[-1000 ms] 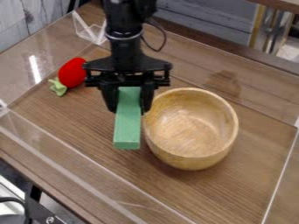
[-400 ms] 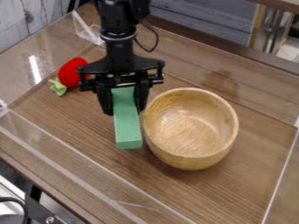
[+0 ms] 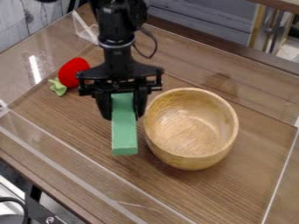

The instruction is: Remove the green stick from the brown bowl and put it on the table

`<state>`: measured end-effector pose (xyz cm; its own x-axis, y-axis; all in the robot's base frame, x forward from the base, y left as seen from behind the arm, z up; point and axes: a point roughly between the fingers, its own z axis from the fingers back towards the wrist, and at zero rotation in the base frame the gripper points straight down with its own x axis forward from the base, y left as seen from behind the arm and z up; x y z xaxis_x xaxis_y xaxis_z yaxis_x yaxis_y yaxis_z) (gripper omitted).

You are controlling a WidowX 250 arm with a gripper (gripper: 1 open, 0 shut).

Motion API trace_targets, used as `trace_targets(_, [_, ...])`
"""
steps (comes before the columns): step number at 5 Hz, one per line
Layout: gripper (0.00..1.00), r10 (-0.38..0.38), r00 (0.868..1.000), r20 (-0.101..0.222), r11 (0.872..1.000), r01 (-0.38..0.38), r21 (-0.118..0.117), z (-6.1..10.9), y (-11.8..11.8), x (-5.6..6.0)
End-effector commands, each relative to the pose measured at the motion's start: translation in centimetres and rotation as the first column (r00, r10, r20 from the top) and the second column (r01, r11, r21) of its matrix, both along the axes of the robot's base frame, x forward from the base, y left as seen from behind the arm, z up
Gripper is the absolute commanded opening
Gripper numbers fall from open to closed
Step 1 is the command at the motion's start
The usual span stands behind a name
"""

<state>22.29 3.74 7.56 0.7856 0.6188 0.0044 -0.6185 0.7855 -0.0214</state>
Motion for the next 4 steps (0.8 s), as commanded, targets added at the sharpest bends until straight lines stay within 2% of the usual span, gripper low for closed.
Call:
trace_targets(1, [0.0, 0.012, 1.0, 0.023, 1.0, -0.012, 0.003, 0.0, 0.3, 0.3])
trace_targets(2, [0.0, 0.013, 1.0, 0.019, 1.0, -0.013, 0.001, -0.4, 0.1, 0.3])
trace_targets(3, [0.0, 0.084, 0.996, 0.016, 0.996, -0.084, -0.001, 0.7, -0.4, 0.6])
trace_targets(4, [0.0, 0.156, 0.988, 0.012, 0.988, -0.156, -0.004, 1.8, -0.9, 0.8])
